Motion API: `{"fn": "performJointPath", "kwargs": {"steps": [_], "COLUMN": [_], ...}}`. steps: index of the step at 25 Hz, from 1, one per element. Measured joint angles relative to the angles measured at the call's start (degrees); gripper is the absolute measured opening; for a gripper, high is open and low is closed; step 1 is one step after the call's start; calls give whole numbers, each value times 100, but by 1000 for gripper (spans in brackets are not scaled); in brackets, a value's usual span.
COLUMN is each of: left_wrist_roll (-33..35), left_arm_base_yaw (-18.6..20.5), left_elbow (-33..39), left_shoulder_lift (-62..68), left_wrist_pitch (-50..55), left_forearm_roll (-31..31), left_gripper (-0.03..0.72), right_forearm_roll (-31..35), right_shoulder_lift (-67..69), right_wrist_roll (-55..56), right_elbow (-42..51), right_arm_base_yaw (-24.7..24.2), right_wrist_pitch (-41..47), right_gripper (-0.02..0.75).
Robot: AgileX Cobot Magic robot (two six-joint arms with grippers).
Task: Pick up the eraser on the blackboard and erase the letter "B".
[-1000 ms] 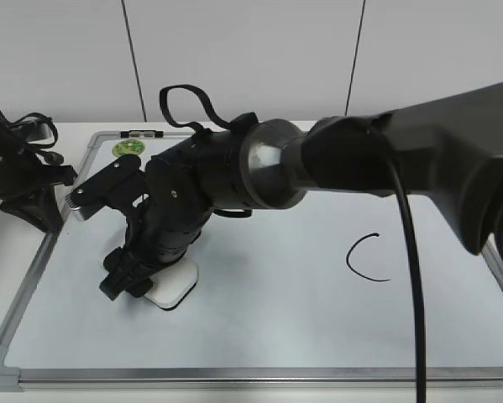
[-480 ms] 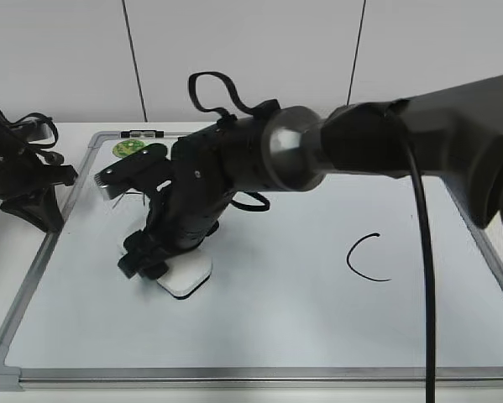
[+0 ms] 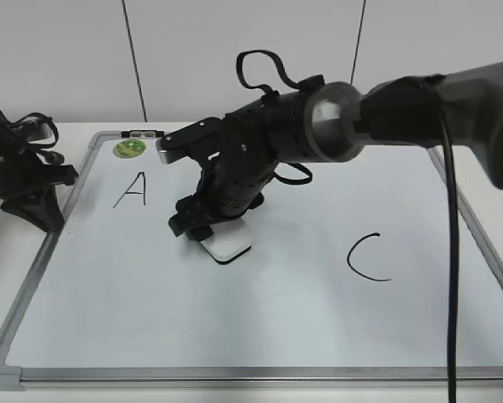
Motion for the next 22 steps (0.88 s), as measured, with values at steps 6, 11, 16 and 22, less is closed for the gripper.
{"fn": "performJointPath", "kwargs": {"steps": [6, 11, 16, 22], "left_wrist_roll": [0, 0, 0, 0], "left_arm_base_yaw": [0, 0, 0, 0], "left_elbow": [0, 0, 0, 0], "left_shoulder_lift": [0, 0, 0, 0], "left_wrist_pitch": [0, 0, 0, 0], "left_forearm_roll": [0, 0, 0, 0], "left_gripper": [43, 43, 43, 43], "right_forearm_roll": [-473, -746, -1007, -1050], "right_shoulder_lift": [-94, -549, -1177, -1688], "right_wrist_roll": [249, 249, 302, 485], "right_elbow": [0, 96, 96, 715], "right_arm_base_yaw": [-129, -203, -315, -969], "right_wrist_pitch": [181, 606, 707, 747], "right_gripper": [533, 533, 533, 533]}}
